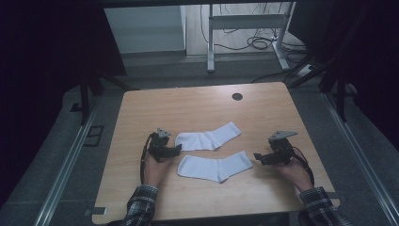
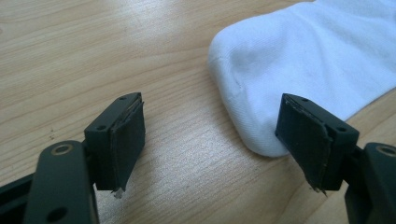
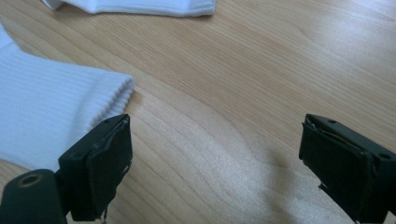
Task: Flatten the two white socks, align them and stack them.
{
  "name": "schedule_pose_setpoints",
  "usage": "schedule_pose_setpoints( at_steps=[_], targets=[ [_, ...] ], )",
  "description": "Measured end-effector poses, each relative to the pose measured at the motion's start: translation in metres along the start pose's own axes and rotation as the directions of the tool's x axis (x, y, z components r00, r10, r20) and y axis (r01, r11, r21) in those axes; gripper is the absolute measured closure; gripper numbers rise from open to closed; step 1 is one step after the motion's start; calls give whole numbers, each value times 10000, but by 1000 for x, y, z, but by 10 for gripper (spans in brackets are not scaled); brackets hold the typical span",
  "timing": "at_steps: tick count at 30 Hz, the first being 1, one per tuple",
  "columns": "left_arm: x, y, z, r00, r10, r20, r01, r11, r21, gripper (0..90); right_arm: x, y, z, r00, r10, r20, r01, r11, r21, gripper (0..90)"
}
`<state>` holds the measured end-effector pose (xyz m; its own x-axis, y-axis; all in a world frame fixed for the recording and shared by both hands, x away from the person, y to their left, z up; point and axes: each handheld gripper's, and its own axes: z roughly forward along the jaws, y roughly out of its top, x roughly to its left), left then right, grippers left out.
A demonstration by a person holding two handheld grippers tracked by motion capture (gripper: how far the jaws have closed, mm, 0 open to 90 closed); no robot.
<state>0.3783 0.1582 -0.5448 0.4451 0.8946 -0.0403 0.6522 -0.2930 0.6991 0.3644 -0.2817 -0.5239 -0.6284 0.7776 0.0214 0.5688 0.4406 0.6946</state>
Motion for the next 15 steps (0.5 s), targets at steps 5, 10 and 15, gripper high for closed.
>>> schedule_pose_setpoints(
  at_steps=[5, 10, 15],
  targets=[
    [0, 0, 0, 10000, -14, -14, 14, 10000, 1, 244, 2, 8, -3, 9999, -61, -107, 59, 9999, -125, 76],
    [-1, 0, 0, 10000, -37, -33, 37, 10000, 9, 244, 3, 18, -3, 9998, 20, -185, -22, 10000, -88, 83],
    [-1, 0, 0, 10000, -44, -37, 44, 10000, 10, 245, 4, 31, -3, 9998, 67, -162, -70, 9998, -168, 125]
  ],
)
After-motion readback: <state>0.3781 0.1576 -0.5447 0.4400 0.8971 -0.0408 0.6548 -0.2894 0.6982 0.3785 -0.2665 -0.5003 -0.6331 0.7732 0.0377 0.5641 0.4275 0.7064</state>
